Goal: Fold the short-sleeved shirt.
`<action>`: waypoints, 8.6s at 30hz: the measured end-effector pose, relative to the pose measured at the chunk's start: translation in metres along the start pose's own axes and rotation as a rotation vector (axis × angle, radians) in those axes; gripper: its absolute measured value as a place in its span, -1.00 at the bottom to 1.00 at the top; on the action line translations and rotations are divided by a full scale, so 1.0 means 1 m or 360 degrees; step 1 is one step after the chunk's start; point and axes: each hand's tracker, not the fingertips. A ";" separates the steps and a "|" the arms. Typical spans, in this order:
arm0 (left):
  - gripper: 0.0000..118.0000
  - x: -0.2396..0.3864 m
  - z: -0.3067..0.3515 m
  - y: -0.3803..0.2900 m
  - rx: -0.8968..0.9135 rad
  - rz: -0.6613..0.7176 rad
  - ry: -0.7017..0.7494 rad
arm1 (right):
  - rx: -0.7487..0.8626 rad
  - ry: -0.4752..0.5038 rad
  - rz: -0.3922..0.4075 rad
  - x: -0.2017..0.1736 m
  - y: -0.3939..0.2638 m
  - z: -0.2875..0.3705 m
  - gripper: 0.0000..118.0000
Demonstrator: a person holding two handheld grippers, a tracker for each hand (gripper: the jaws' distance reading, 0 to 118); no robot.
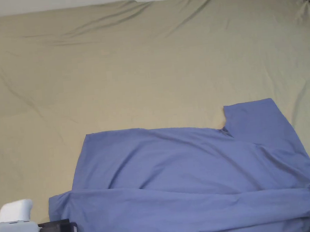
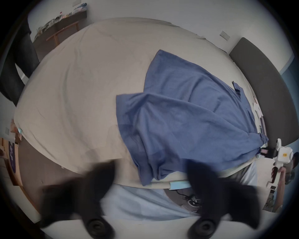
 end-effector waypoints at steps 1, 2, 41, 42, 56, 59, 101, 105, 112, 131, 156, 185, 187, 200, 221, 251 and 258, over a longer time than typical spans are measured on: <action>0.86 0.000 0.004 0.007 0.0021 0.0002 -0.0016 | 0.0047 0.0013 -0.0026 0.000 0.005 0.012 0.82; 0.86 0.002 0.005 0.015 0.0047 0.0020 -0.0001 | 0.0115 0.0032 -0.0049 0.002 0.012 0.020 0.82; -1.00 0.064 -0.162 0.265 0.0017 -0.0007 0.0064 | -0.0005 -0.0075 -0.0065 0.007 0.208 -0.132 0.98; -1.00 0.062 -0.163 0.268 0.0015 -0.0002 0.0063 | -0.0050 -0.0077 -0.0016 0.005 0.207 -0.139 0.98; -1.00 0.069 -0.157 0.252 -0.0004 0.0004 0.0060 | 0.0038 -0.0076 0.0229 -0.023 0.219 -0.128 -1.00; -1.00 0.066 -0.146 0.247 0.0010 0.0012 0.0045 | 0.0089 -0.0016 0.0148 -0.015 0.219 -0.112 -1.00; -1.00 -0.026 -0.007 -0.044 0.0052 0.0116 -0.0059 | 0.0261 0.0015 0.0033 0.024 -0.031 -0.017 -1.00; -0.37 -0.017 -0.008 -0.042 0.0006 0.0075 -0.0044 | 0.0209 -0.0080 0.0059 0.017 -0.033 -0.013 -0.41; 0.87 -0.036 0.016 -0.021 0.0096 0.0124 -0.0058 | 0.0244 -0.0063 -0.0081 0.017 -0.023 0.020 0.82; 0.07 -0.096 -0.050 0.039 -0.0030 0.0395 -0.0695 | 0.0330 0.0062 -0.0098 -0.056 0.003 0.021 -1.00; -0.83 -0.055 -0.082 0.045 -0.0104 0.0297 -0.0797 | 0.0297 0.0109 -0.0102 -0.073 -0.002 0.027 -1.00; -0.84 0.115 0.028 0.064 -0.0003 -0.0274 -0.0015 | 0.0341 0.0289 -0.0140 -0.059 -0.022 0.018 -1.00; -0.84 0.156 0.009 0.057 -0.0007 -0.0377 0.0038 | 0.0333 0.0333 -0.0159 -0.057 -0.029 0.018 -1.00; 0.54 0.295 -0.062 0.014 -0.0318 -0.0404 -0.0638 | 0.0287 0.0374 -0.0318 -0.034 -0.050 0.010 -1.00; -1.00 0.371 -0.125 -0.067 -0.0003 -0.1469 0.0838 | 0.0241 0.0500 -0.0476 -0.031 -0.064 0.007 -1.00; 0.93 0.013 -0.116 0.060 -0.0351 0.0144 -0.0956 | 0.0236 0.0330 -0.0135 -0.102 -0.004 0.016 -1.00; 0.74 0.011 -0.140 0.060 -0.0415 0.0354 -0.1339 | 0.0216 0.0303 -0.0174 -0.100 -0.010 0.018 -1.00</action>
